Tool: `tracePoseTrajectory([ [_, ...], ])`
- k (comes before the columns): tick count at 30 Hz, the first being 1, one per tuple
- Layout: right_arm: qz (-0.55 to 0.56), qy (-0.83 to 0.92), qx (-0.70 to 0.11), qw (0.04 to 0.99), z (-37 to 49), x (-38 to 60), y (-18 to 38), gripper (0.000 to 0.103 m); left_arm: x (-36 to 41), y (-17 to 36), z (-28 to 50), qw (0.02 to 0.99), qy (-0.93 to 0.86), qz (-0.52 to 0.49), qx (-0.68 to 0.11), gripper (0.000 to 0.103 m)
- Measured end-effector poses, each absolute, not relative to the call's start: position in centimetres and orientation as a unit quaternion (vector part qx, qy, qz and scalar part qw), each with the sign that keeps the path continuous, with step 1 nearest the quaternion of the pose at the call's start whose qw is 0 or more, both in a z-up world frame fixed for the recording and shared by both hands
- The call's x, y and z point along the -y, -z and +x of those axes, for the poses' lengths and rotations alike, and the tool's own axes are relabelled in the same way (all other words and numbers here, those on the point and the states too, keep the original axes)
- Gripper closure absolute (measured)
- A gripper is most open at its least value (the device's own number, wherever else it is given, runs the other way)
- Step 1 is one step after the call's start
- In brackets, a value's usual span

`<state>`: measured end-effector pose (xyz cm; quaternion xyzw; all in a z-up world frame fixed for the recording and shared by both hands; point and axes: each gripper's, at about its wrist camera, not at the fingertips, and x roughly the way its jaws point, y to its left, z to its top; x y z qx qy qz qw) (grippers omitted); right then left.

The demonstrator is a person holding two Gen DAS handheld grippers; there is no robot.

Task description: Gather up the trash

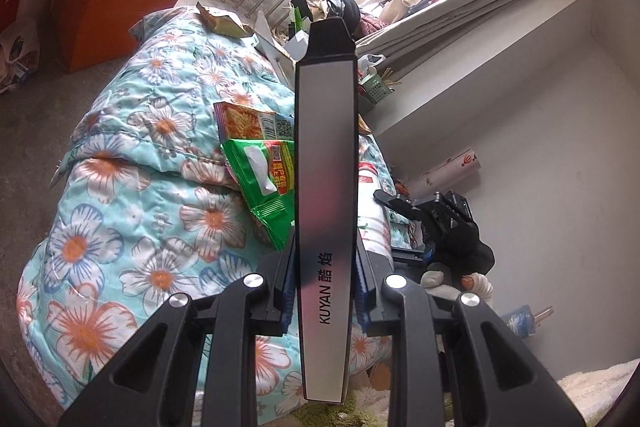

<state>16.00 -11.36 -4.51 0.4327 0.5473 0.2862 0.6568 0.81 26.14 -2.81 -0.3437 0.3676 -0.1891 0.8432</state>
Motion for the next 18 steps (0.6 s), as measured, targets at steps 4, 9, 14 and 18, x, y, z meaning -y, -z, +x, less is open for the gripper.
tracePoseTrajectory([
  [4, 0.429, -0.311, -0.541, 0.653, 14.4, 15.4, 3.1, 0.043, -24.9, 2.9, 1.5, 0.834, 0.209, -0.341, -0.379, 0.08],
  [9, 0.332, -0.268, -0.537, 0.728, 11.4, 19.8, 0.0, 0.044, -22.1, 3.3, 3.2, 0.822, 0.235, -0.327, -0.404, 0.08],
  [14, 0.219, -0.169, -0.545, 0.791, 9.2, 20.6, -0.1, 0.044, -18.5, 3.4, 5.1, 0.824, 0.245, -0.273, -0.431, 0.08],
  [18, 0.204, -0.161, -0.563, 0.785, 9.1, 20.3, 1.8, 0.043, -15.1, 2.9, 6.3, 0.838, 0.238, -0.197, -0.45, 0.08],
])
